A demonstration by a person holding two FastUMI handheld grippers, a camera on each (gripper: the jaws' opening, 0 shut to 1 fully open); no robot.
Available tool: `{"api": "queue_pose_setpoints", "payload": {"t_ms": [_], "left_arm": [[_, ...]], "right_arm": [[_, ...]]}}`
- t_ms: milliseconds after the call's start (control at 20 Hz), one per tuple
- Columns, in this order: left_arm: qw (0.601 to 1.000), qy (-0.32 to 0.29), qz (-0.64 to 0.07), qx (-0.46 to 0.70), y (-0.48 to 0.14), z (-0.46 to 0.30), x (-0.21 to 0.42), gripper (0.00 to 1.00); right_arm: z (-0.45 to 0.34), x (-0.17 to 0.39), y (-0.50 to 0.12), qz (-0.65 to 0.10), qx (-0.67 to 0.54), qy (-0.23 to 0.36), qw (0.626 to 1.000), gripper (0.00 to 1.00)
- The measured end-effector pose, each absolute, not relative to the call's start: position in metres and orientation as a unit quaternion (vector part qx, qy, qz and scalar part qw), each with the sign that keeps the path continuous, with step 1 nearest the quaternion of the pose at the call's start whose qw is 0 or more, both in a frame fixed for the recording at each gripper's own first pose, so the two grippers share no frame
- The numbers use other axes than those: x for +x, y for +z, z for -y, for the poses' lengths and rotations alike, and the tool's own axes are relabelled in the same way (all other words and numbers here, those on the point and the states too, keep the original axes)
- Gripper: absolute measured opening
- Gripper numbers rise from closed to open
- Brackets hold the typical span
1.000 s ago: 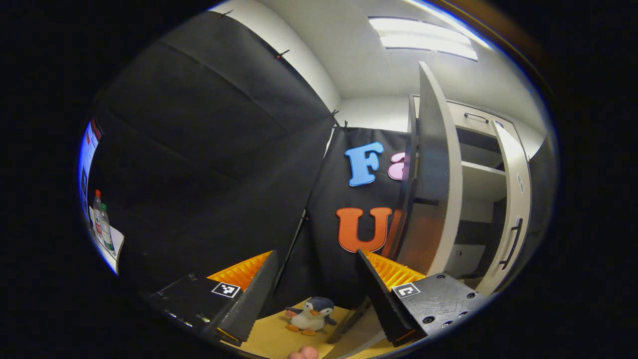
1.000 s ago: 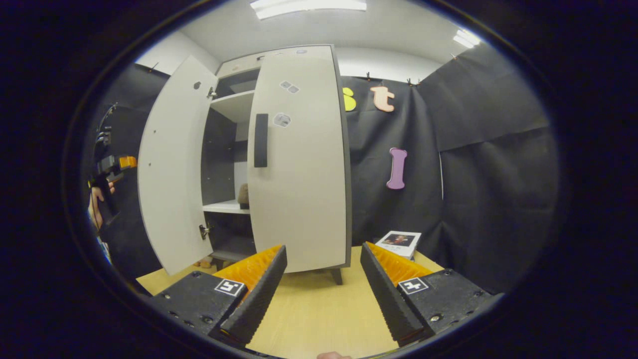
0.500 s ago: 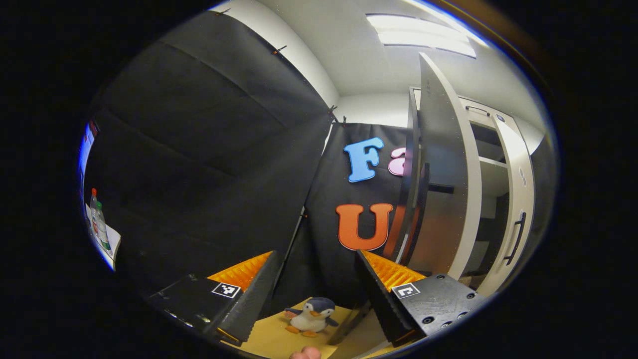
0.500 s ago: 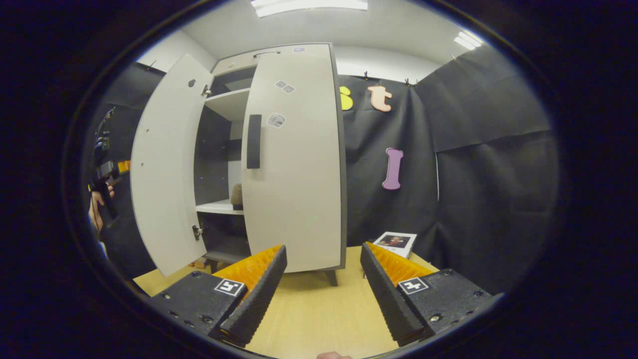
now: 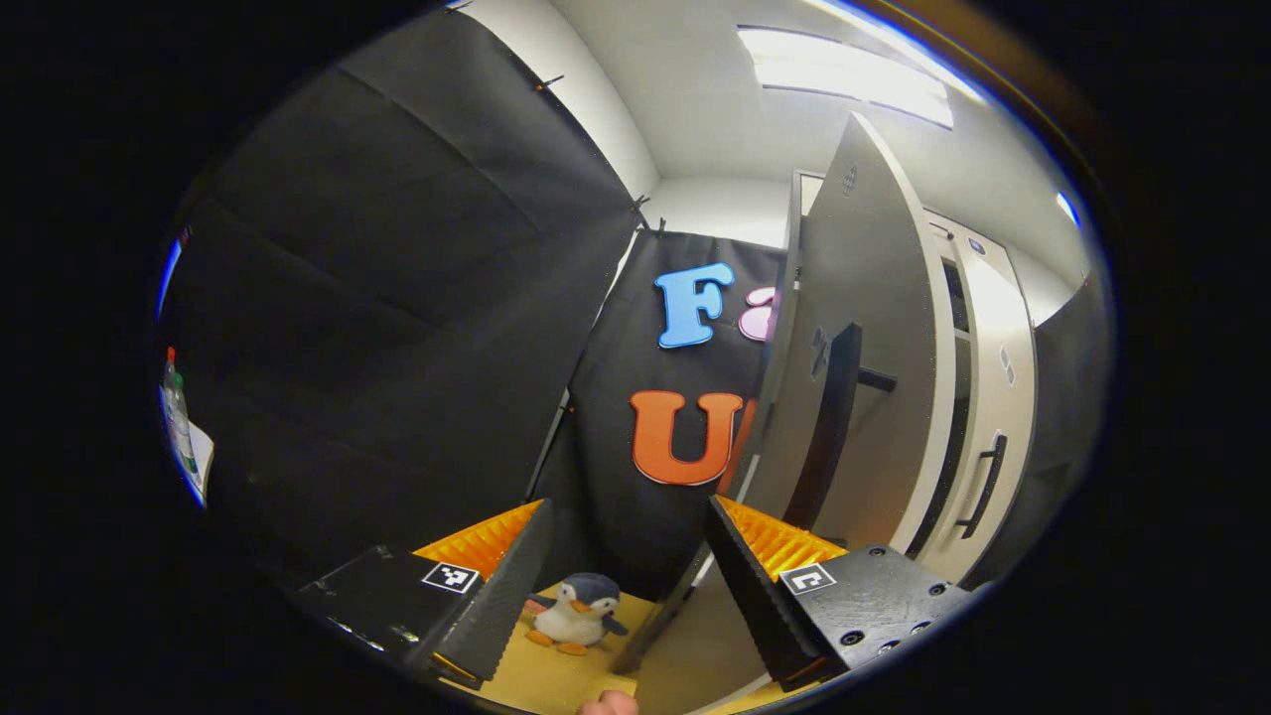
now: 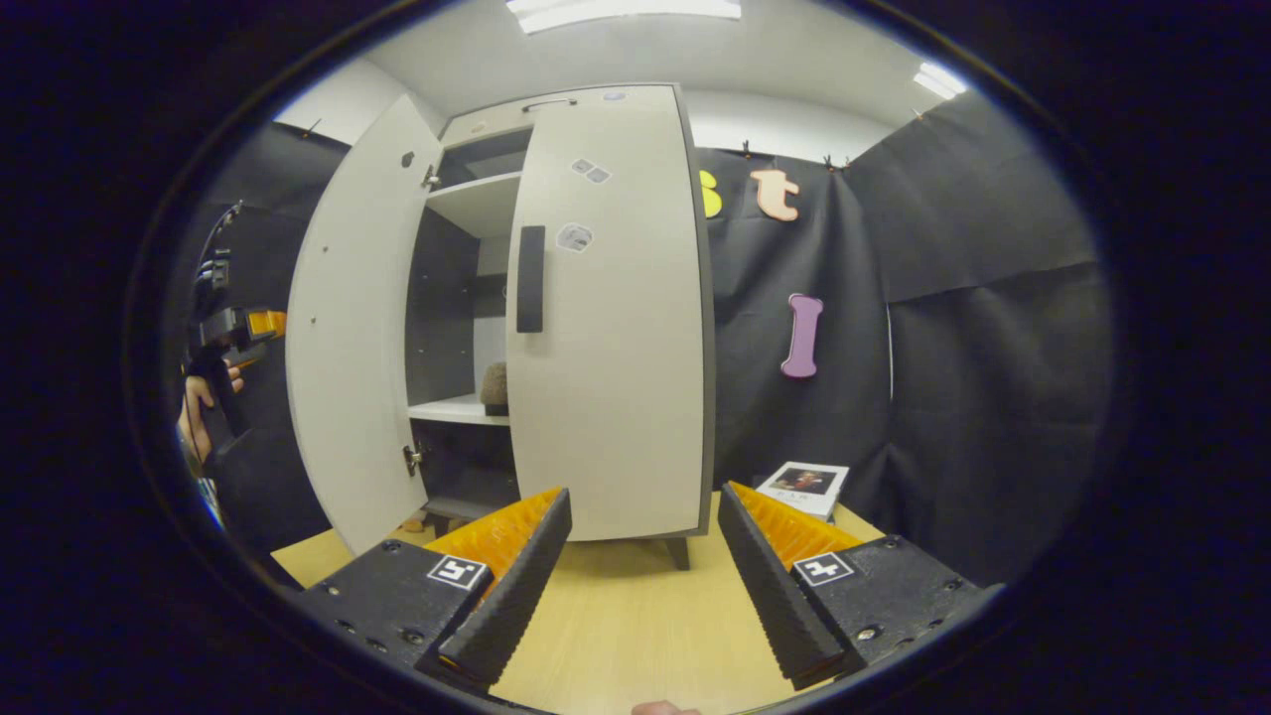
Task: Grab one shoe with the right hand and put it into the shoe cabinet, grab the other shoe with the left hand and put it into the shoe cabinet; then close the right door with the right hand and the left door with the left hand.
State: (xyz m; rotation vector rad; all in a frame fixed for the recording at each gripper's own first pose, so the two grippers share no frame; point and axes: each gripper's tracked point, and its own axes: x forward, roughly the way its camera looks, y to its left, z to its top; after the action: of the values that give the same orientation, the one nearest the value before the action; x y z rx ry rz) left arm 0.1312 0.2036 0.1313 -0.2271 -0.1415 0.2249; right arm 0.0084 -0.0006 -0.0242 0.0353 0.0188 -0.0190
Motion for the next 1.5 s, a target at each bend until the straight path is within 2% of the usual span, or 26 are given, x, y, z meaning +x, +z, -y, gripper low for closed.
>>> {"api": "queue_pose_setpoints", "payload": {"t_ms": [300, 350, 450, 550, 600, 650, 700, 750, 850, 1150, 1200, 1250, 1450, 1500], "left_arm": [[0.99, 0.065, 0.063, -0.11, 0.127, -0.155, 0.139, 0.94], [0.99, 0.051, 0.06, -0.114, 0.126, -0.143, 0.142, 0.99], [0.992, 0.021, 0.056, -0.114, 0.124, -0.117, 0.15, 0.99], [0.992, 0.018, 0.071, -0.101, 0.13, -0.104, 0.158, 0.95], [0.992, 0.021, 0.077, -0.094, 0.132, -0.103, 0.163, 0.99], [0.992, 0.027, 0.082, -0.092, 0.134, -0.104, 0.165, 0.95], [0.991, 0.029, 0.084, -0.096, 0.135, -0.105, 0.165, 0.99], [0.991, 0.028, 0.084, -0.103, 0.135, -0.104, 0.164, 0.95], [0.99, 0.022, 0.078, -0.113, 0.137, -0.1, 0.157, 0.99], [0.994, -0.016, 0.051, -0.1, 0.126, -0.072, 0.125, 0.99], [0.994, -0.019, 0.043, -0.094, 0.12, -0.068, 0.119, 0.95], [0.995, -0.023, 0.037, -0.087, 0.114, -0.063, 0.114, 0.99], [0.997, -0.043, 0.003, -0.067, 0.082, -0.035, 0.089, 0.99], [0.996, -0.049, -0.008, -0.07, 0.072, -0.025, 0.083, 0.95]], "right_arm": [[0.021, 0.008, -0.014, -0.003, 0.021, -0.032, 0.999, 0.97], [0.022, 0.008, -0.013, -0.002, 0.021, -0.034, 0.999, 0.97], [0.025, 0.007, -0.014, -0.002, 0.02, -0.038, 0.999, 0.97], [0.027, 0.005, -0.013, -0.001, 0.018, -0.042, 0.999, 0.97], [0.028, 0.003, -0.014, -0.001, 0.016, -0.045, 0.999, 0.97], [0.03, -0.002, -0.012, 0.001, 0.014, -0.051, 0.999, 0.98], [0.033, -0.004, -0.011, 0.004, 0.013, -0.055, 0.998, 0.97], [0.036, -0.006, -0.009, 0.006, 0.012, -0.058, 0.998, 0.97], [0.044, -0.005, -0.004, 0.011, 0.002, -0.066, 0.998, 0.97], [0.053, 0.004, -0.003, 0.014, -0.003, -0.069, 0.998, 0.97], [0.052, 0.007, -0.005, 0.012, -0.004, -0.068, 0.998, 0.97], [0.051, 0.009, -0.006, 0.011, -0.005, -0.064, 0.998, 0.97], [0.046, 0.014, -0.017, 0.0, 0.002, -0.051, 0.999, 0.97], [0.045, 0.015, -0.02, -0.004, 0.006, -0.048, 0.999, 0.97]]}}
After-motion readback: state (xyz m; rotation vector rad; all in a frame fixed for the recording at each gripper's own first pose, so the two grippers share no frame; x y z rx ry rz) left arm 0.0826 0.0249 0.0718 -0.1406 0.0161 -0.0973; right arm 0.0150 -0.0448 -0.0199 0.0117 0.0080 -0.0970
